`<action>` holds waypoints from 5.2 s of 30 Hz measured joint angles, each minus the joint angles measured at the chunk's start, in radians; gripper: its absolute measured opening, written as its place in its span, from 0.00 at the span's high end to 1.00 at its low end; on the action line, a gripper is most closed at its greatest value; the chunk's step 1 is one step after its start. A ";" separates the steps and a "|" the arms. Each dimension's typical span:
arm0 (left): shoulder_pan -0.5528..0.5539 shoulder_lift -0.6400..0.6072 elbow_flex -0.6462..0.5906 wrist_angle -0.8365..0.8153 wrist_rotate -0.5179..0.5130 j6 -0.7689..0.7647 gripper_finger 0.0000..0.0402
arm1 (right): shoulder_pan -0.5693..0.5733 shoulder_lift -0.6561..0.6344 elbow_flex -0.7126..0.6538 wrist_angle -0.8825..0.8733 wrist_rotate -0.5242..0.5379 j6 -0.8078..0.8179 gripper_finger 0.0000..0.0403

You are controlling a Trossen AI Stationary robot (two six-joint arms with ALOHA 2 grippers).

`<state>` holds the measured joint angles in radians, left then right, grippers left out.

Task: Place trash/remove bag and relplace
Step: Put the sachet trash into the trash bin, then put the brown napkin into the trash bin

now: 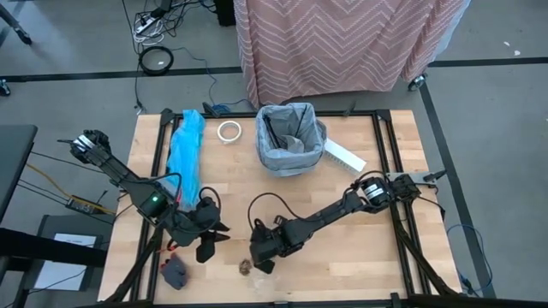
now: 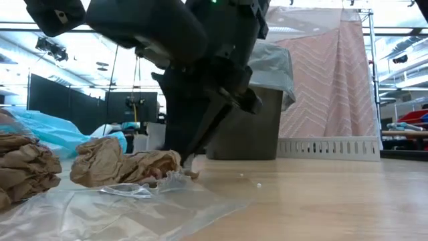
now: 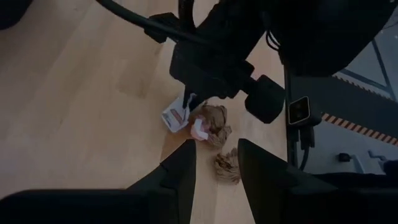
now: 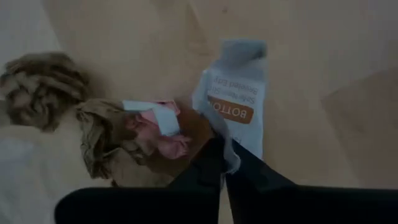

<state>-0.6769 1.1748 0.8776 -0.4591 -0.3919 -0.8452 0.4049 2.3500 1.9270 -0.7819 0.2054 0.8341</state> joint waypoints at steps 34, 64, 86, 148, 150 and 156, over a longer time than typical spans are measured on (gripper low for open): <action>0.001 0.000 0.000 -0.001 -0.089 0.030 0.68 | -0.575 -0.615 0.001 -0.298 0.117 -0.689 0.74; 0.160 0.531 0.138 0.347 0.257 0.445 0.68 | -0.437 -0.635 0.102 -0.509 0.141 -0.839 0.27; 0.179 0.709 0.148 0.322 0.310 0.367 0.87 | -0.437 -0.635 0.102 -0.649 0.141 -0.792 0.30; 0.953 0.568 0.959 -0.360 0.546 1.016 0.67 | -0.452 -0.784 0.102 -0.789 0.139 -0.759 0.45; 0.925 0.566 1.051 -0.551 0.604 1.024 0.67 | -0.452 -0.784 0.102 -0.789 0.139 -0.760 0.44; 0.724 0.514 1.179 -0.926 0.701 0.975 0.70 | -0.452 -0.784 0.102 -0.789 0.139 -0.756 0.42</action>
<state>0.0476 1.6884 2.0563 -1.3848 0.3092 0.1303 -0.0475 1.5665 2.0293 -1.5708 0.3446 0.0783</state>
